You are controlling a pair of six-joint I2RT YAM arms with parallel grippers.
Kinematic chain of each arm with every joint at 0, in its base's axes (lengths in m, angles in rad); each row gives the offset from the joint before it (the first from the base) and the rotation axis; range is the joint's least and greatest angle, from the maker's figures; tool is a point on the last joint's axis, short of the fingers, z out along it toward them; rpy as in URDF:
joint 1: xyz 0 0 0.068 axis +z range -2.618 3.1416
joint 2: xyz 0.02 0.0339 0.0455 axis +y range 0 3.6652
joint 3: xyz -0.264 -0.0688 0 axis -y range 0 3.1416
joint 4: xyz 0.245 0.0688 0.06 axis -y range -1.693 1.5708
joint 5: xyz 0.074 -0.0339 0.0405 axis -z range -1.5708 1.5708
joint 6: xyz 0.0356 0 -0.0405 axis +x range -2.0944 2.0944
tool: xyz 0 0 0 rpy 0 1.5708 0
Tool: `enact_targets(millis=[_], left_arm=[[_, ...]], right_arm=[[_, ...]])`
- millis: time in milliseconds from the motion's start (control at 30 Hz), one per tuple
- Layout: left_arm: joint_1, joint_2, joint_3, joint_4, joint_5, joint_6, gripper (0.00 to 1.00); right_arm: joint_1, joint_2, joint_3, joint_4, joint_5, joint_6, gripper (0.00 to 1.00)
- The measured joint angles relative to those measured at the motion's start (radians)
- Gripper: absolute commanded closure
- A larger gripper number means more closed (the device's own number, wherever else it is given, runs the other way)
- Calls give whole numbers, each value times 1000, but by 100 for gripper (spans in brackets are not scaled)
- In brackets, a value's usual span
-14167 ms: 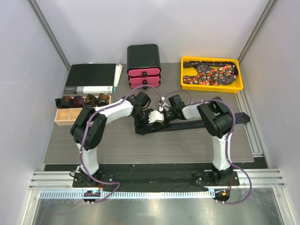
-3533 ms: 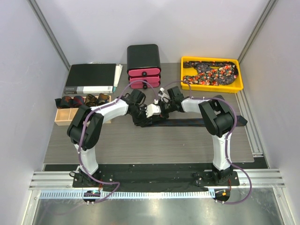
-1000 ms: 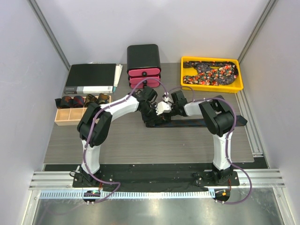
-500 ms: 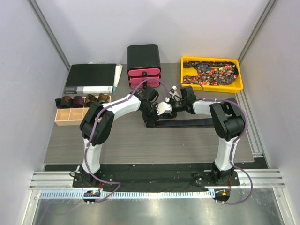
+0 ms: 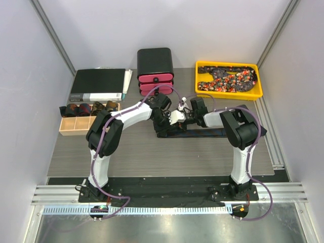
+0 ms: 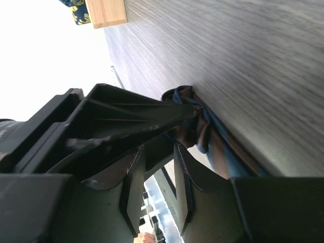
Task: Roll the ties
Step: Roll the tie at the center of the board.
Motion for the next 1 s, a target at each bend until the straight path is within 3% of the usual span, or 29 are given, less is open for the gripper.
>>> enact_targets(millis=[433,733,833,1000], left_arm=[[0,0,2,-24,-8,5,71],[0,1,5,-27,-8,6,71],[0,1,5,-28,-8,6,71],[0,2,5,-30,-8,6,71]], right_arm=[[31,46,5,-7,37,-51,70],[31,48,-6,17,39,-38,63],[33,48,6,-16,45,-61,68],[45,56,52,-104,60,-143,86]])
